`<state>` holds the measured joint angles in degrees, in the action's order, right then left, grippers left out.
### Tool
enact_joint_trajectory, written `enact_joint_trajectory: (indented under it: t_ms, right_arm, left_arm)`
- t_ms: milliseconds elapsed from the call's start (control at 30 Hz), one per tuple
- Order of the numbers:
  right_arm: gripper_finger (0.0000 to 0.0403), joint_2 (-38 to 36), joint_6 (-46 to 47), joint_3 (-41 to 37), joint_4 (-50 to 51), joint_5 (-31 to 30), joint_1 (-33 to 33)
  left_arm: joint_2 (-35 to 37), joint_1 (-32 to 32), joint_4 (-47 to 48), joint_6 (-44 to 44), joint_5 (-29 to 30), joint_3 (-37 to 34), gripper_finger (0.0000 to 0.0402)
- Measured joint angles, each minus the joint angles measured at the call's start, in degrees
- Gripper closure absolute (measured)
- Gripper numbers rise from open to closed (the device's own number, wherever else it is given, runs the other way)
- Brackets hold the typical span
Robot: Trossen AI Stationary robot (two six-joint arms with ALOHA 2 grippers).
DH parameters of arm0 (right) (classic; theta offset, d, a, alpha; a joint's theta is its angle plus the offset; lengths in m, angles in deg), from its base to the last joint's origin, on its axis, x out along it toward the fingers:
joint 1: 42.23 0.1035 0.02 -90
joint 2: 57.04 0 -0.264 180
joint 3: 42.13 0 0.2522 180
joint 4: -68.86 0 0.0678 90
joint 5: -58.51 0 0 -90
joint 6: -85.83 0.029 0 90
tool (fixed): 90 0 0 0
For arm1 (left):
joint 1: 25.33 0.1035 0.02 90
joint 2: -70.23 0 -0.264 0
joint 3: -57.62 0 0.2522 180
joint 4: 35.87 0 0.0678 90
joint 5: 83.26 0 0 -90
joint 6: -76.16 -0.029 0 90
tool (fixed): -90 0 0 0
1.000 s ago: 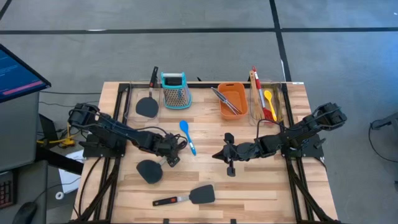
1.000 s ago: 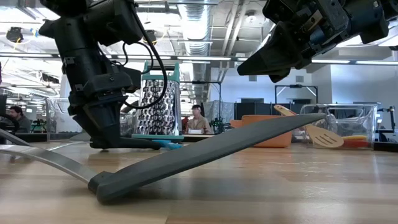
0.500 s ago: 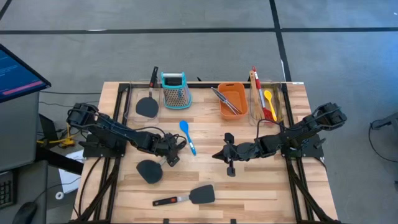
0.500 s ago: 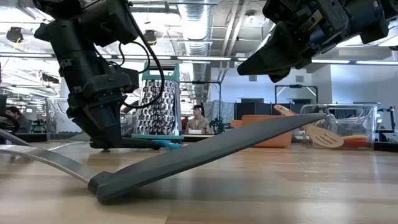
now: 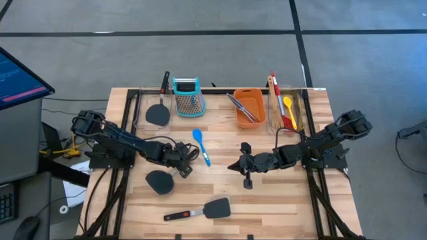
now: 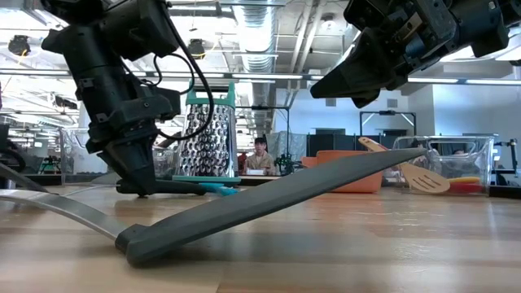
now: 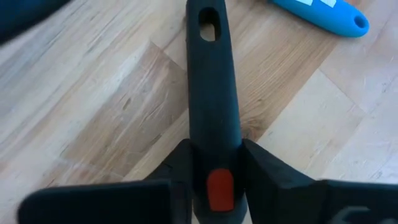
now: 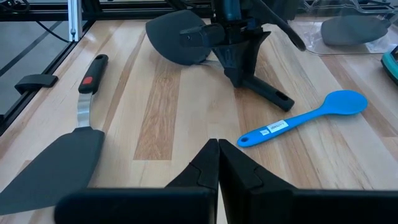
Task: Pick & Place Kitchen Items
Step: Put the top black spatula into the left transparent bin
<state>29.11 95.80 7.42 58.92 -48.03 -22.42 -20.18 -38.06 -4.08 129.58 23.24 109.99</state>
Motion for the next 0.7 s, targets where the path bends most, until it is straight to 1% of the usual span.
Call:
enact_joint_trajectory:
  t_ms: [67, 267, 367, 533, 700]
  right_arm:
    - [0.0403, 0.0, 0.01, 0.0, 0.0, 0.0, -0.01]
    - [0.0403, 0.0, 0.01, 0.0, 0.01, 0.0, 0.0]
    - [0.0403, 0.0, 0.01, 0.0, 0.0, 0.0, 0.0]
    - [0.0403, 0.0, 0.01, 0.0, 0.02, 0.0, 0.0]
    - [0.0403, 0.0, 0.01, 0.0, -0.02, 0.0, 0.0]
  left_arm:
    - [-0.02, -0.4, -0.07, 0.07, 0.52, 0.0, 0.0344]
    - [0.41, -2.12, -0.37, -0.02, 2.03, -0.06, 0.0341]
    - [1.63, -2.89, -0.53, -0.64, 1.68, -0.23, 0.034]
    - [6.03, -3.43, -0.23, -2.54, 1.87, -0.33, 0.0342]
    - [12.28, -3.35, -0.75, -6.04, 5.14, -0.28, 0.0343]
